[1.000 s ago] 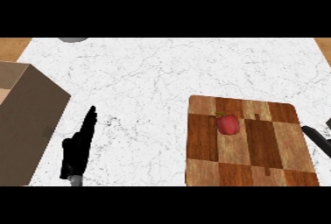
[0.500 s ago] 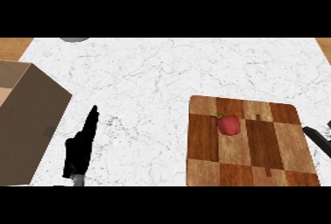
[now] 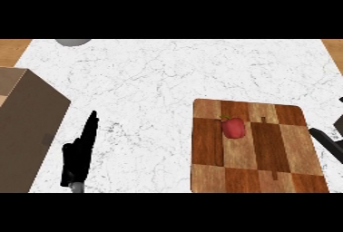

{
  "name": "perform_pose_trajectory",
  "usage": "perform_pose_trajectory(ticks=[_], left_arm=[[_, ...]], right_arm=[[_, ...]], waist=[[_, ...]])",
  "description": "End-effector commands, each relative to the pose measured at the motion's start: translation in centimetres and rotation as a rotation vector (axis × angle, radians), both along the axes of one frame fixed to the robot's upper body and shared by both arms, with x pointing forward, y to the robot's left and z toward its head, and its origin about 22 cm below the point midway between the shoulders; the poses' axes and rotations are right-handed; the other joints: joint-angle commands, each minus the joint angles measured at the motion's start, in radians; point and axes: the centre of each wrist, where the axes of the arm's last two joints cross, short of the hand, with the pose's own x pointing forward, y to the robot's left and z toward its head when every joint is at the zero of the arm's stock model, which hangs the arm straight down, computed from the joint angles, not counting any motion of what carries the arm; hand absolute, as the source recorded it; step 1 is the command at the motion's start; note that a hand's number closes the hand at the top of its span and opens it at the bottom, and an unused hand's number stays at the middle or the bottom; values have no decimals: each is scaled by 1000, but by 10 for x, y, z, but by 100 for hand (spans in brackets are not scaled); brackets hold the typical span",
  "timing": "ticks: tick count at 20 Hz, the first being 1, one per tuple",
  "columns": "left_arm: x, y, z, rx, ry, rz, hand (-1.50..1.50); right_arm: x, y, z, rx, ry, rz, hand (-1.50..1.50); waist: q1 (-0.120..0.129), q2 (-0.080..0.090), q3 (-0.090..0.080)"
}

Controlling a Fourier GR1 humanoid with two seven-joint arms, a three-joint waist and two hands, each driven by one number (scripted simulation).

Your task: Pick the squash from the cutting board and place it in the tiered basket

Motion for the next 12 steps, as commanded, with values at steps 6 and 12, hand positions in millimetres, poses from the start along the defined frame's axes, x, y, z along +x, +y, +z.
perform_pose_trajectory(ticks=[6,12], left_arm=[[-16,9,-19,-8,73,38,0],[-9,10,-13,-6,58,95,0]], right_arm=[[-48,-36,38,-58,-215,-338,-150],[-111,-69,66,31,-243,-431,-150]], waist=[[-35,0,-3],[-79,-9,-2]])
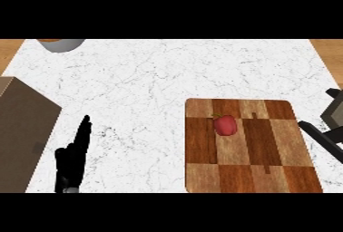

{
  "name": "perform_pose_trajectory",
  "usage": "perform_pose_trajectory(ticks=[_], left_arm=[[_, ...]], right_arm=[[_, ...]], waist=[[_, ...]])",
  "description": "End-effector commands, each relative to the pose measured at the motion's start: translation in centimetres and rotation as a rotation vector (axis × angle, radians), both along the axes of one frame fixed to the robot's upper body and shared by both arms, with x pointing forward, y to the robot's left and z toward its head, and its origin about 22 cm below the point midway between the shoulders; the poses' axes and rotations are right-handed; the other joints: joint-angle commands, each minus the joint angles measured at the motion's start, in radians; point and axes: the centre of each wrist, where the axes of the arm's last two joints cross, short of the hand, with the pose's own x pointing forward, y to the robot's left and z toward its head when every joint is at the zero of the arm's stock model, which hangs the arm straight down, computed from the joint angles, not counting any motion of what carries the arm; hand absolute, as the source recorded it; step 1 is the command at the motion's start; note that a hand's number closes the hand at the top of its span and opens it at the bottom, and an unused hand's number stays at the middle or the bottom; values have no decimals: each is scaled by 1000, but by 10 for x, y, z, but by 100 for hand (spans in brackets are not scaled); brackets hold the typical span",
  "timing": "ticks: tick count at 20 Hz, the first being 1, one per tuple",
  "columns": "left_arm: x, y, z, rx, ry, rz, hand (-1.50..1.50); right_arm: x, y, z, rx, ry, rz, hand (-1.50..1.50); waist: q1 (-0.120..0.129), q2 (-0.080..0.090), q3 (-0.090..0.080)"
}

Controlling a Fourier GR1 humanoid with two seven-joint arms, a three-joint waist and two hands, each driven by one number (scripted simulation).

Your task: Pick the squash from the cutting board and place it in the tiered basket

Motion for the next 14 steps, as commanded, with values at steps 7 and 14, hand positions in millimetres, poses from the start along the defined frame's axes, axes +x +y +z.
perform_pose_trajectory(ticks=[7,14], left_arm=[[-37,23,-24,-6,93,108,0],[-48,34,-18,-15,92,152,0]], right_arm=[[-94,-54,7,61,-10,9,-150],[-128,-72,-11,64,1,149,-150]], waist=[[-101,-17,-1],[-143,-28,0]])
